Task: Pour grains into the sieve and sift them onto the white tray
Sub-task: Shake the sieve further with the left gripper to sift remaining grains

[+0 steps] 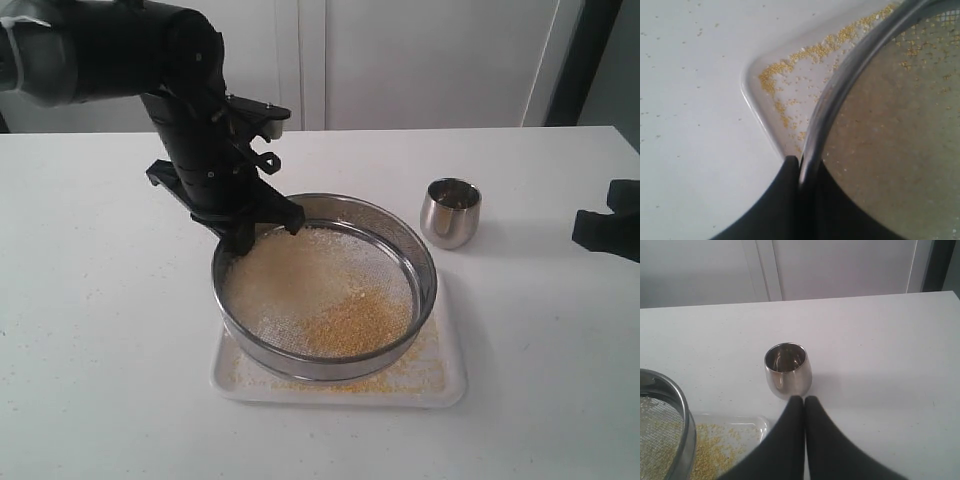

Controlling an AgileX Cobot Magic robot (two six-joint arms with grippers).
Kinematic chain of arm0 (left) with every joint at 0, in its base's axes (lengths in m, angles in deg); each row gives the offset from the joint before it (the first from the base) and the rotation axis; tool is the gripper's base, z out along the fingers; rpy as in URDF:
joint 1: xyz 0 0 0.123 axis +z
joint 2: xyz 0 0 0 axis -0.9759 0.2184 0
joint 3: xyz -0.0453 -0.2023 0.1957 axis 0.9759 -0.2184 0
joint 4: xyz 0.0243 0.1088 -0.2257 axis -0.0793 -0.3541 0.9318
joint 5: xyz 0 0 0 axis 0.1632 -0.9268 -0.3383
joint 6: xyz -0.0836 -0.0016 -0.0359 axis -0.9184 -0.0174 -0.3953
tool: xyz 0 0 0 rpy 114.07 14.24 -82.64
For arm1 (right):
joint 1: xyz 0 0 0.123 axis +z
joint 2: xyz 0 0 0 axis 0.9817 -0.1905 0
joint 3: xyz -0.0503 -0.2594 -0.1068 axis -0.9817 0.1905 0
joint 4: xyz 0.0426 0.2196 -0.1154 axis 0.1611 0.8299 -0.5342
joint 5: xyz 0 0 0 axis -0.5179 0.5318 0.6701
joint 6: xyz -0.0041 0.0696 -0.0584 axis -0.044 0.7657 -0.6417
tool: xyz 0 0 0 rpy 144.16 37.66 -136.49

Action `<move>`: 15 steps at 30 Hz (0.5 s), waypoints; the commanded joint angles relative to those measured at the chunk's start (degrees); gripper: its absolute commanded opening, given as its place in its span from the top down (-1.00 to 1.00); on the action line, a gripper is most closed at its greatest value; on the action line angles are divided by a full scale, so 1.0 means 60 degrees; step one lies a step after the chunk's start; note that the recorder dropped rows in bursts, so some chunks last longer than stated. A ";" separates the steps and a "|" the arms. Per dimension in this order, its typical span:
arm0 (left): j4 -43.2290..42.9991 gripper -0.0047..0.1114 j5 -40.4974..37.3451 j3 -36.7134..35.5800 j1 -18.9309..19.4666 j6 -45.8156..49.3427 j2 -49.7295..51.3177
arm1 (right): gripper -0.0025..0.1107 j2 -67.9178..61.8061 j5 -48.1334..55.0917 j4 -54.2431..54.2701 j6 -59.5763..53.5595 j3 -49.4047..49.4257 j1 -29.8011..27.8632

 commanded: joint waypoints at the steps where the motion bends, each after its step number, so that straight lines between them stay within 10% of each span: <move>1: 0.0226 0.92 -0.0506 0.0025 -0.0011 0.0252 -0.0577 | 0.96 0.0033 -0.0072 0.0000 -0.0040 0.0031 0.0006; 15: -0.0053 0.92 -0.0374 0.0025 -0.0048 0.1115 -0.1246 | 0.96 0.0033 -0.0072 0.0000 -0.0040 0.0031 0.0006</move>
